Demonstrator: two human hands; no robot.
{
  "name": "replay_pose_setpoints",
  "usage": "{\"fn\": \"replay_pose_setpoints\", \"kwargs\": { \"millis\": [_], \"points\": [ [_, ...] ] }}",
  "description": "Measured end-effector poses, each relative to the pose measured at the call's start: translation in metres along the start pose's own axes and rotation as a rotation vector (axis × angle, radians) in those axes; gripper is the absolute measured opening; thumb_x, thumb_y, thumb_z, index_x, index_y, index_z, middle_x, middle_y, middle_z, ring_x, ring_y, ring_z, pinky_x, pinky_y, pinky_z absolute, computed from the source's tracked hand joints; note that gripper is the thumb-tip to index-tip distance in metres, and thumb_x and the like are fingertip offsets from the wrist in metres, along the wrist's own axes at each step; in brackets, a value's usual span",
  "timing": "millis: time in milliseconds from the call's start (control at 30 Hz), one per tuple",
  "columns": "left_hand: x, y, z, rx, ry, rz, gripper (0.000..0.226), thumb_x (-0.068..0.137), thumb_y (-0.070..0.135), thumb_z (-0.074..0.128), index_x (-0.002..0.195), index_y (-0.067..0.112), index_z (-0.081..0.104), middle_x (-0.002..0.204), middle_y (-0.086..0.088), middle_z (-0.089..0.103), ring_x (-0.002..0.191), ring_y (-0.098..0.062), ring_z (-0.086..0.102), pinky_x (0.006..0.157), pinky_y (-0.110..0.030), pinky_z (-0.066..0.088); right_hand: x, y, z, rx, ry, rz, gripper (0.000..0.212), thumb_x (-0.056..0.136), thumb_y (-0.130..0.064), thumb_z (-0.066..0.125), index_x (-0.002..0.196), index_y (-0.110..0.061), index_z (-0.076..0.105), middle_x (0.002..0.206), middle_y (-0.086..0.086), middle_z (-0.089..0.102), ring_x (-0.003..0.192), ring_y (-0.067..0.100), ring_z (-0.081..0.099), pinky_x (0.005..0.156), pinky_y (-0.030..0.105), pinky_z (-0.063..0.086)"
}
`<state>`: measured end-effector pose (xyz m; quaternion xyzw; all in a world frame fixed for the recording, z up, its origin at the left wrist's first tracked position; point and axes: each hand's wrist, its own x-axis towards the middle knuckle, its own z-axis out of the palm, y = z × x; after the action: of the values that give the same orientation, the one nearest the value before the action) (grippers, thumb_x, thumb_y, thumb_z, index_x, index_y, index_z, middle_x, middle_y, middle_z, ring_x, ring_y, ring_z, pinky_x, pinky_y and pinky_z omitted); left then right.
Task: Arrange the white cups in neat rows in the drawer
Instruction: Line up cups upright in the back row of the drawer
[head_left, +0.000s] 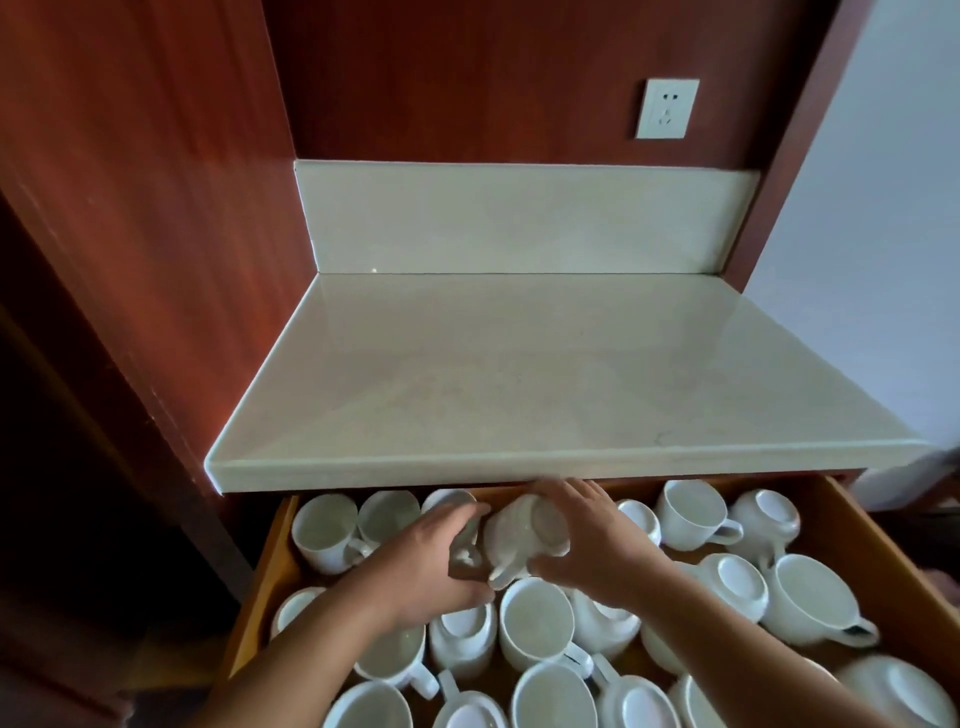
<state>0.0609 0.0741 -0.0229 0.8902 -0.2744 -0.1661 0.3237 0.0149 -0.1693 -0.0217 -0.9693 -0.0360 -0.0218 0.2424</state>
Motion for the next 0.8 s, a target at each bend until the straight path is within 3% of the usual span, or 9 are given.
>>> {"fn": "replay_pose_setpoints", "kwargs": {
  "millis": [100, 167, 267, 367, 467, 533, 633, 733, 800],
  "points": [
    [0.001, 0.011, 0.007, -0.203, -0.029, 0.022, 0.099, 0.065, 0.054, 0.088, 0.148, 0.053, 0.034, 0.144, 0.028, 0.049, 0.126, 0.007, 0.051, 0.109, -0.030, 0.044, -0.020, -0.003, -0.019, 0.256, 0.083, 0.088, 0.078, 0.058, -0.054, 0.084, 0.128, -0.038, 0.055, 0.118, -0.019, 0.062, 0.106, 0.004, 0.058, 0.089, 0.018, 0.046],
    [0.004, 0.022, 0.012, -0.477, -0.035, 0.048, 0.091, 0.068, 0.035, 0.094, 0.143, 0.046, 0.045, 0.136, 0.015, 0.062, 0.124, -0.007, 0.061, 0.109, -0.041, 0.048, -0.031, -0.006, -0.028, 0.531, 0.077, 0.170, 0.067, 0.059, -0.049, 0.089, 0.119, -0.035, 0.061, 0.106, -0.009, 0.072, 0.092, 0.013, 0.070, 0.081, 0.030, 0.057],
    [0.006, 0.039, 0.010, -0.727, 0.012, 0.022, 0.071, 0.068, 0.026, 0.096, 0.129, 0.041, 0.062, 0.124, -0.002, 0.072, 0.114, -0.027, 0.069, 0.103, -0.054, 0.052, -0.040, -0.006, -0.035, 0.902, -0.005, 0.265, 0.057, 0.068, -0.034, 0.087, 0.118, -0.017, 0.065, 0.106, 0.013, 0.075, 0.098, 0.039, 0.070, 0.079, 0.044, 0.053],
    [0.009, 0.050, 0.011, -0.710, 0.046, -0.038, 0.068, 0.061, 0.036, 0.097, 0.121, 0.041, 0.065, 0.115, -0.001, 0.075, 0.108, -0.027, 0.071, 0.101, -0.056, 0.052, -0.046, -0.002, -0.043, 1.028, -0.123, 0.292, 0.063, 0.071, -0.020, 0.084, 0.129, -0.011, 0.060, 0.116, 0.017, 0.072, 0.104, 0.034, 0.069, 0.086, 0.047, 0.053],
    [0.012, 0.063, 0.012, -0.542, 0.095, -0.137, 0.065, 0.054, 0.050, 0.094, 0.111, 0.043, 0.063, 0.102, 0.004, 0.077, 0.097, -0.021, 0.073, 0.093, -0.051, 0.056, -0.049, -0.001, -0.056, 0.809, -0.156, 0.234, 0.084, 0.064, -0.021, 0.093, 0.138, -0.027, 0.054, 0.129, -0.003, 0.066, 0.112, 0.015, 0.068, 0.096, 0.042, 0.057],
    [0.013, 0.073, 0.014, -0.482, 0.116, -0.194, 0.060, 0.054, 0.053, 0.091, 0.106, 0.040, 0.064, 0.097, 0.009, 0.075, 0.092, -0.014, 0.072, 0.085, -0.041, 0.059, -0.048, -0.012, -0.064, 0.435, -0.188, 0.114, 0.099, 0.061, -0.043, 0.093, 0.146, -0.037, 0.043, 0.141, -0.014, 0.053, 0.118, 0.005, 0.059, 0.102, 0.033, 0.052],
    [0.012, 0.087, 0.015, -0.427, 0.080, -0.246, 0.054, 0.061, 0.049, 0.089, 0.105, 0.035, 0.061, 0.096, 0.012, 0.069, 0.088, -0.006, 0.066, 0.073, -0.028, 0.053, -0.045, -0.029, -0.070, -0.041, -0.195, -0.003, 0.099, 0.067, -0.061, 0.080, 0.150, -0.039, 0.032, 0.146, -0.017, 0.045, 0.125, 0.010, 0.051, 0.101, 0.028, 0.044],
    [0.012, 0.094, 0.013, -0.275, 0.040, -0.242, 0.050, 0.062, 0.047, 0.086, 0.103, 0.037, 0.058, 0.099, 0.013, 0.067, 0.088, -0.004, 0.063, 0.068, -0.025, 0.049, -0.043, -0.035, -0.074, -0.076, -0.122, -0.025, 0.081, 0.067, -0.063, 0.077, 0.137, -0.041, 0.043, 0.127, -0.013, 0.062, 0.107, 0.011, 0.060, 0.088, 0.030, 0.051],
    [0.013, 0.097, 0.012, -0.229, 0.024, -0.236, 0.050, 0.059, 0.047, 0.085, 0.101, 0.038, 0.059, 0.096, 0.014, 0.068, 0.084, -0.003, 0.064, 0.065, -0.024, 0.048, -0.042, -0.037, -0.072, -0.109, -0.136, -0.014, 0.080, 0.065, -0.065, 0.075, 0.134, -0.039, 0.043, 0.122, -0.012, 0.062, 0.105, 0.013, 0.061, 0.086, 0.034, 0.053]
  ]
}}
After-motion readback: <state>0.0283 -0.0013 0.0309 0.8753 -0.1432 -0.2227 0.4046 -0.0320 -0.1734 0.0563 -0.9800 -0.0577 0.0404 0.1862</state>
